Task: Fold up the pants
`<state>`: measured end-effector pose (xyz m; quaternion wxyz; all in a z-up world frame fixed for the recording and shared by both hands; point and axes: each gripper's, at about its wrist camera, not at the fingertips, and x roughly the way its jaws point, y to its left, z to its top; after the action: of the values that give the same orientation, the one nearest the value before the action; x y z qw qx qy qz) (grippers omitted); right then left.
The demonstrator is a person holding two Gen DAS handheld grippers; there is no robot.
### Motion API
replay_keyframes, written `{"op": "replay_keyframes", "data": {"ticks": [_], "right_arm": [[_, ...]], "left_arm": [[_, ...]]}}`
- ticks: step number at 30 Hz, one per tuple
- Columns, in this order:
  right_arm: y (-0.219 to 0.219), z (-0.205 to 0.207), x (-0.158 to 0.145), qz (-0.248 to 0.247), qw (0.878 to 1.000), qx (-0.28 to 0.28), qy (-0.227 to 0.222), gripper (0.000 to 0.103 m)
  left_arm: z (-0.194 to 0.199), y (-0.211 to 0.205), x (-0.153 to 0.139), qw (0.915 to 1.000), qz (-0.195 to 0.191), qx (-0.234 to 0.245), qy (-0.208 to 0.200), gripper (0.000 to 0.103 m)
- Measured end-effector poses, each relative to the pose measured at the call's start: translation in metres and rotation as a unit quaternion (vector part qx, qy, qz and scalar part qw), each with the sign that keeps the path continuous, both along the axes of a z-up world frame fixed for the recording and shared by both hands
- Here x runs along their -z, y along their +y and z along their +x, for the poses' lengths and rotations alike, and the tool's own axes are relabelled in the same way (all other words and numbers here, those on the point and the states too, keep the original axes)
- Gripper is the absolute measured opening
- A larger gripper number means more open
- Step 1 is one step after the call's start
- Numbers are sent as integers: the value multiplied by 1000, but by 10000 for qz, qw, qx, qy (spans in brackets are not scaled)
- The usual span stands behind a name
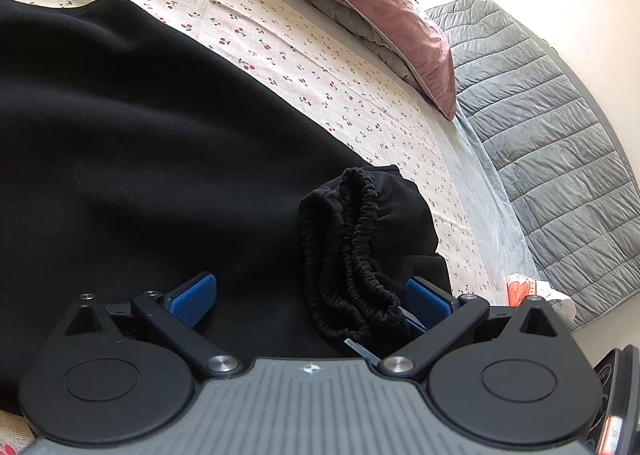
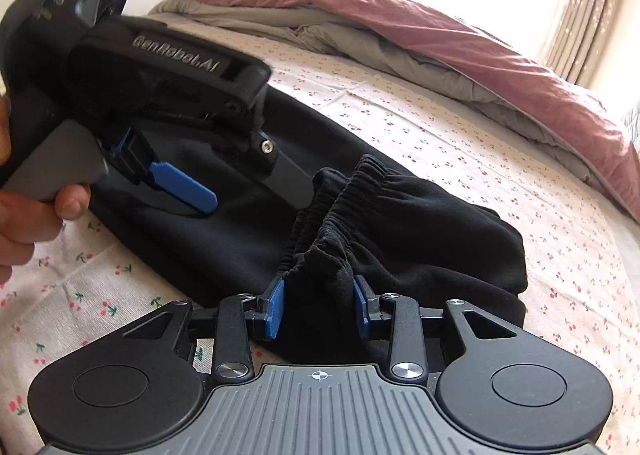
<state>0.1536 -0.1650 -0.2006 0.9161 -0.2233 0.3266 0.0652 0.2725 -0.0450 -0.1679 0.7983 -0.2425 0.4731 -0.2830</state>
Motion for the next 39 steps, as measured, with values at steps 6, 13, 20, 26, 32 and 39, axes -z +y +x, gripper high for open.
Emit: {"op": "replay_keyframes", "data": {"ticks": [6, 13, 20, 26, 32, 39], "right_arm": [[14, -7, -5, -309, 9985, -73, -435, 18], [13, -14, -40, 650, 9940, -156, -866, 18], [46, -16, -26, 241, 9942, -589, -868, 18], [61, -14, -15, -151, 9933, -641, -954, 19], [79, -21, 20, -1358, 9807, -718, -1209, 58], [89, -11, 36, -1868, 9712, -487, -1396, 64]], "left_arm": [[0, 11, -1, 9975, -699, -58, 113, 103], [7, 17, 10, 9818, -1803, -98, 580, 103], [14, 22, 14, 9834, -1674, -362, 594, 103], [16, 31, 3, 9897, -1238, -713, 115, 34], [18, 24, 3, 9953, -648, -713, 133, 29], [13, 31, -11, 9960, -412, -781, -114, 28]]}}
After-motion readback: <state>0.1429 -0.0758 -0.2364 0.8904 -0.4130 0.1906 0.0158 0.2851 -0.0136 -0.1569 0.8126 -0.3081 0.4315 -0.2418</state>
